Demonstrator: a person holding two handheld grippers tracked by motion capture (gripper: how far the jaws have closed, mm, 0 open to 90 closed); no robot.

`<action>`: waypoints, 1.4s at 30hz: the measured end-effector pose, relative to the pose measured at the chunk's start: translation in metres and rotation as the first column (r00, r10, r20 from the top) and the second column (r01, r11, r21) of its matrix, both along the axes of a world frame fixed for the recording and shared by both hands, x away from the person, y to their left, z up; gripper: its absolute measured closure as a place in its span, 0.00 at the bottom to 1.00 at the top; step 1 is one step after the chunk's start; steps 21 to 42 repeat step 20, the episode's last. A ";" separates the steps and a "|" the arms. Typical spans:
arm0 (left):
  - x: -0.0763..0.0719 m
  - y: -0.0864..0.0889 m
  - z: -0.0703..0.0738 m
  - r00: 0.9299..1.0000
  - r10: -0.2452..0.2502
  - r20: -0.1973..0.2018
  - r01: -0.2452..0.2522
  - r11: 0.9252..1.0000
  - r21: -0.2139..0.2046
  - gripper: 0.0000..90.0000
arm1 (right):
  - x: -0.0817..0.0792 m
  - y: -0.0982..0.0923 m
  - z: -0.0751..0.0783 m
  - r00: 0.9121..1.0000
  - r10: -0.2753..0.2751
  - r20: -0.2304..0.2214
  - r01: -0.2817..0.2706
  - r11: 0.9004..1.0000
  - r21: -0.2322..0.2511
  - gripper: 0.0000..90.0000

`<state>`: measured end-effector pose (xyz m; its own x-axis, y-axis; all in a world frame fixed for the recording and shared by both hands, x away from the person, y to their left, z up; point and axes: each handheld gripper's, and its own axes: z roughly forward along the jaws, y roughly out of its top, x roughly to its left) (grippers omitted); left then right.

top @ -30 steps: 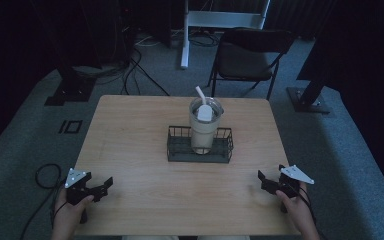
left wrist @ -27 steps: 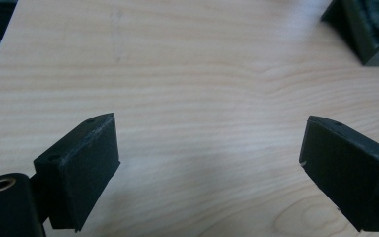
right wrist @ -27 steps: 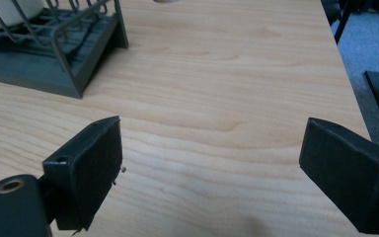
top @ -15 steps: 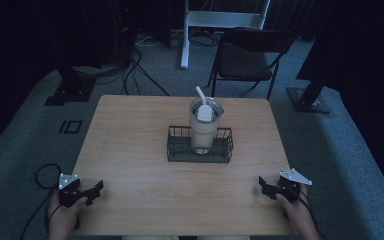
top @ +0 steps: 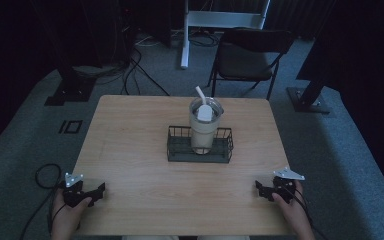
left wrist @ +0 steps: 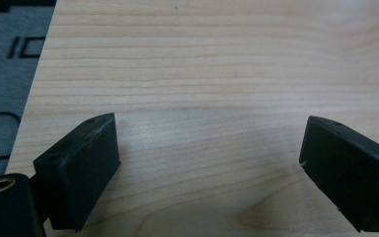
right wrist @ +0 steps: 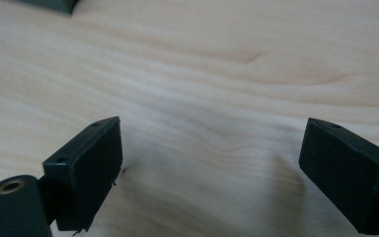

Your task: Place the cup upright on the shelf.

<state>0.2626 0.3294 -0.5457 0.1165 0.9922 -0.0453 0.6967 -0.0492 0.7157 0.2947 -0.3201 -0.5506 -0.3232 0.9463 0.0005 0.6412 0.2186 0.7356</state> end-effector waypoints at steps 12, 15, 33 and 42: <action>0.001 -0.005 -0.001 1.000 -0.012 -0.010 0.013 0.998 0.055 0.09 | 0.001 0.001 -0.001 0.999 0.040 -0.019 -0.040 0.999 0.005 0.13; 0.001 -0.007 -0.001 1.000 0.014 -0.010 -0.013 0.998 0.054 0.09 | 0.001 0.001 -0.001 0.999 0.039 -0.020 -0.039 0.999 0.005 0.13; 0.001 -0.009 -0.001 0.999 0.034 -0.009 -0.033 0.998 0.054 0.09 | 0.002 0.001 -0.001 0.999 0.040 -0.020 -0.040 0.999 0.005 0.13; 0.001 -0.009 -0.001 0.999 0.034 -0.009 -0.033 0.998 0.054 0.09 | 0.002 0.001 -0.001 0.999 0.040 -0.020 -0.040 0.999 0.005 0.13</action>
